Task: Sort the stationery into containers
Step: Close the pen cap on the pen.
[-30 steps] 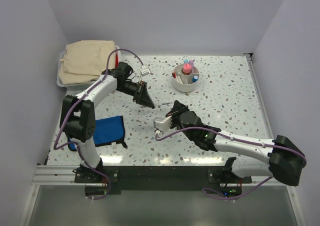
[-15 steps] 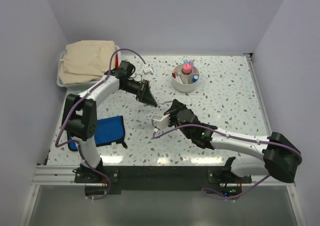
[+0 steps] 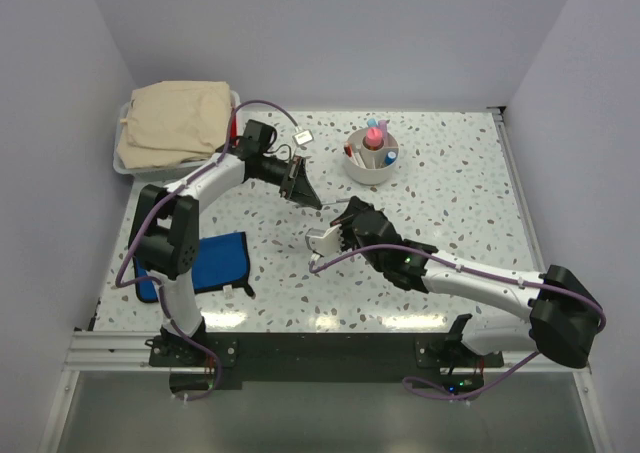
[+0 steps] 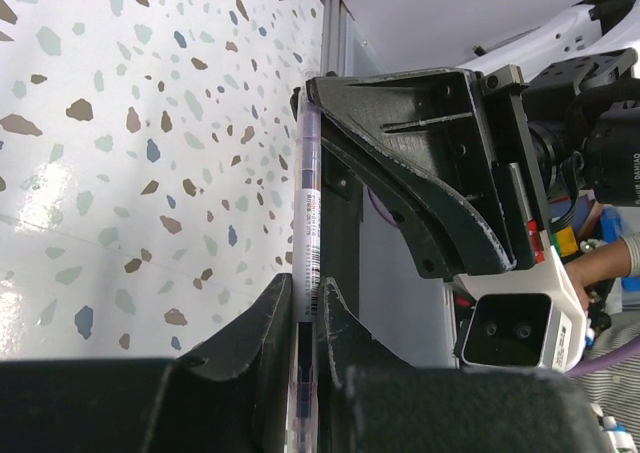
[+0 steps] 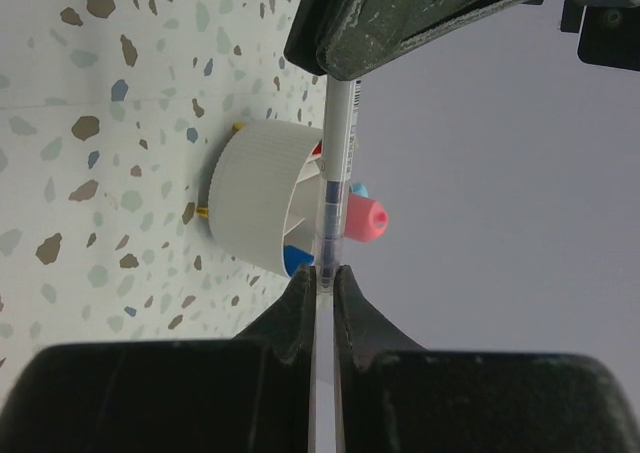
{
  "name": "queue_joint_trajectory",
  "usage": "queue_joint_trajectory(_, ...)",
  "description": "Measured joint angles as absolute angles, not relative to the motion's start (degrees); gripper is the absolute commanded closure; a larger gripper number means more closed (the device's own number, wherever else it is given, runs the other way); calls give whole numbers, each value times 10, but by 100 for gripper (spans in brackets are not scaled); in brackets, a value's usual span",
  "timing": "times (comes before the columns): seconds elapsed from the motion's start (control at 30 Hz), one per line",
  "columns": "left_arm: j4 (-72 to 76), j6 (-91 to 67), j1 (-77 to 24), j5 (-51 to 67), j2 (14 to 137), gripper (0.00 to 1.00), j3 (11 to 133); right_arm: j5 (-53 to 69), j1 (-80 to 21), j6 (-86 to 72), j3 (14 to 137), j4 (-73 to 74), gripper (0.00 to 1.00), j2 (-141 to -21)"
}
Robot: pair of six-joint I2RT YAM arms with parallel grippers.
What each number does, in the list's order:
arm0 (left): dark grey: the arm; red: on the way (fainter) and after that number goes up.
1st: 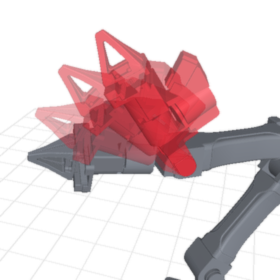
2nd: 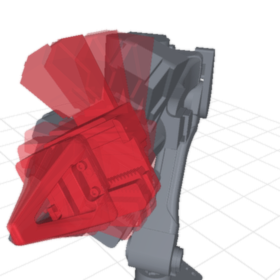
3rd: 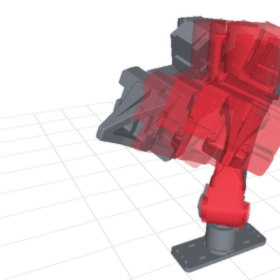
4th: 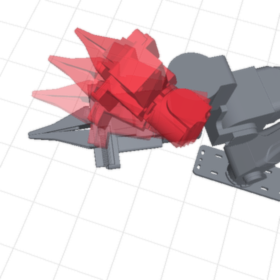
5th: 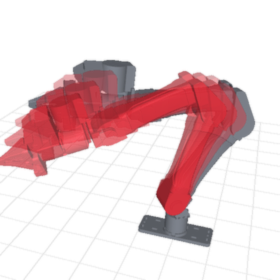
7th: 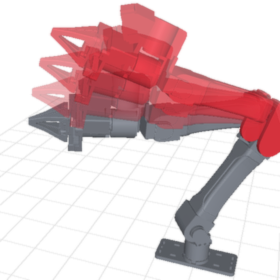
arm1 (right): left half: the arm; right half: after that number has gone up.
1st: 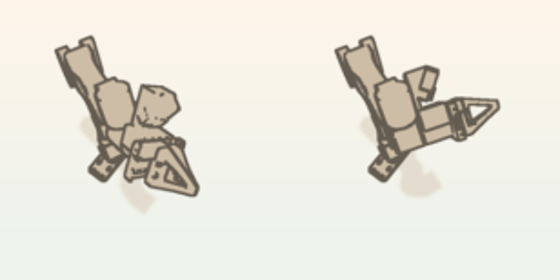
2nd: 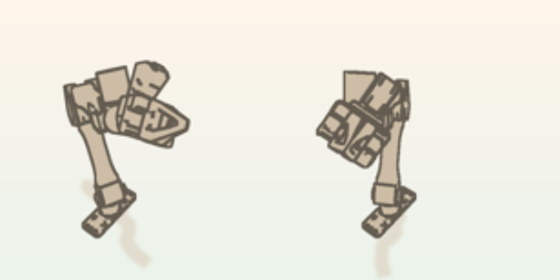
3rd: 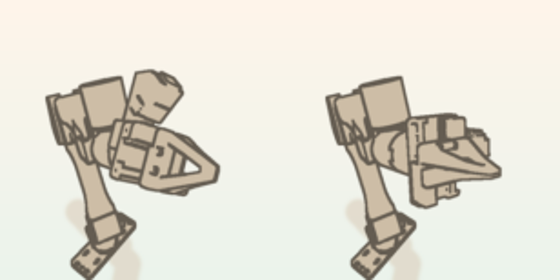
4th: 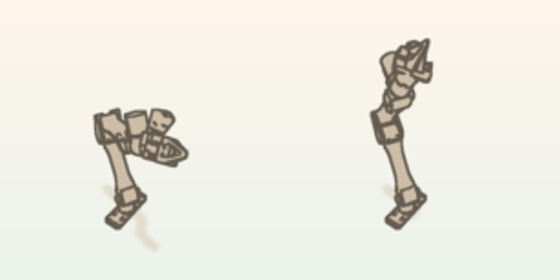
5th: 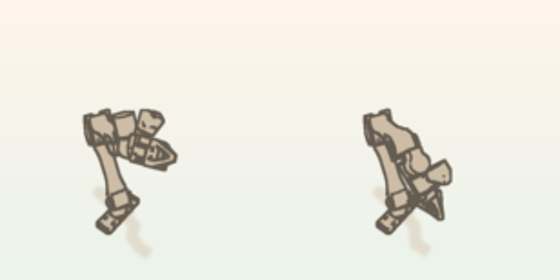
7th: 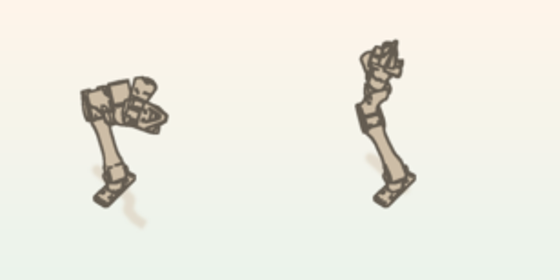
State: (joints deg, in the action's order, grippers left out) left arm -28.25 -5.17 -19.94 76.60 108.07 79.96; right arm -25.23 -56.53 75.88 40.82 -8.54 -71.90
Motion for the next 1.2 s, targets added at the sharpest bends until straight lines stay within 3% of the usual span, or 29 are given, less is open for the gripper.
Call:
queue_joint_trajectory(0.47,-140,-179,-200,793,1097,100,795,-201,-529,768,471,18,100,-723)
queue_joint_trajectory(0.63,-213,-110,-200,787,1097,100,801,-200,-529,769,474,28,100,-727)
queue_joint_trajectory(0.77,-331,-1,-198,768,1097,100,835,-216,-540,760,474,27,74,-730)
queue_joint_trajectory(0.8,-358,26,-197,763,1095,100,843,-216,-541,755,475,30,62,-730)
queue_joint_trajectory(0.9,-414,86,-192,756,1086,100,855,-212,-548,739,483,57,45,-723)
queue_joint_trajectory(1.1,-488,166,-167,745,1059,100,880,-217,-533,679,521,177,37,-656)
queue_joint_trajectory(1.2,-516,197,-156,738,1051,100,894,-220,-505,629,564,222,28,-621)
